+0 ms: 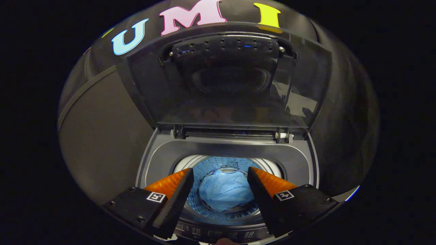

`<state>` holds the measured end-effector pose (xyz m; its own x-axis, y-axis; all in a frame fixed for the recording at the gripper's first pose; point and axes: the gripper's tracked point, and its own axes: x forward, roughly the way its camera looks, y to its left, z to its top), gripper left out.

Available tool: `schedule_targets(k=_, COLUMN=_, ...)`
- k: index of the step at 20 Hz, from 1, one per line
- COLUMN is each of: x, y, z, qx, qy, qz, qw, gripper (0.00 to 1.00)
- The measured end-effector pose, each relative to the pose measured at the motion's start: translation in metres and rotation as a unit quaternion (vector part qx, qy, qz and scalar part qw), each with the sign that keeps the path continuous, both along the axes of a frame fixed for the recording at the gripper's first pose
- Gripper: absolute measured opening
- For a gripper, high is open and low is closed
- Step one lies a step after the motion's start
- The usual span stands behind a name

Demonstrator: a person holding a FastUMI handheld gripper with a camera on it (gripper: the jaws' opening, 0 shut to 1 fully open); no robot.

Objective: Put the clothes into the washing machine and then close the washing machine lid.

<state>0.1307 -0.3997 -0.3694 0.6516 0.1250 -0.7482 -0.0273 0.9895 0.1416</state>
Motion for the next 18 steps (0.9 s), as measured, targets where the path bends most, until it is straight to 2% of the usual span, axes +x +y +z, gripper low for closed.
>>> schedule_targets(k=5, x=0.002, y=-0.002, z=0.025, qx=-0.002, qy=-0.020, qz=0.005, qw=1.000, gripper=1.00)
schedule_targets(k=12, x=0.024, y=0.004, z=0.094, qx=0.004, qy=-0.096, qz=0.025, qw=0.995, gripper=1.00)
schedule_targets(k=18, x=0.037, y=0.006, z=0.128, qx=0.004, qy=-0.134, qz=0.030, qw=0.991, gripper=1.00)
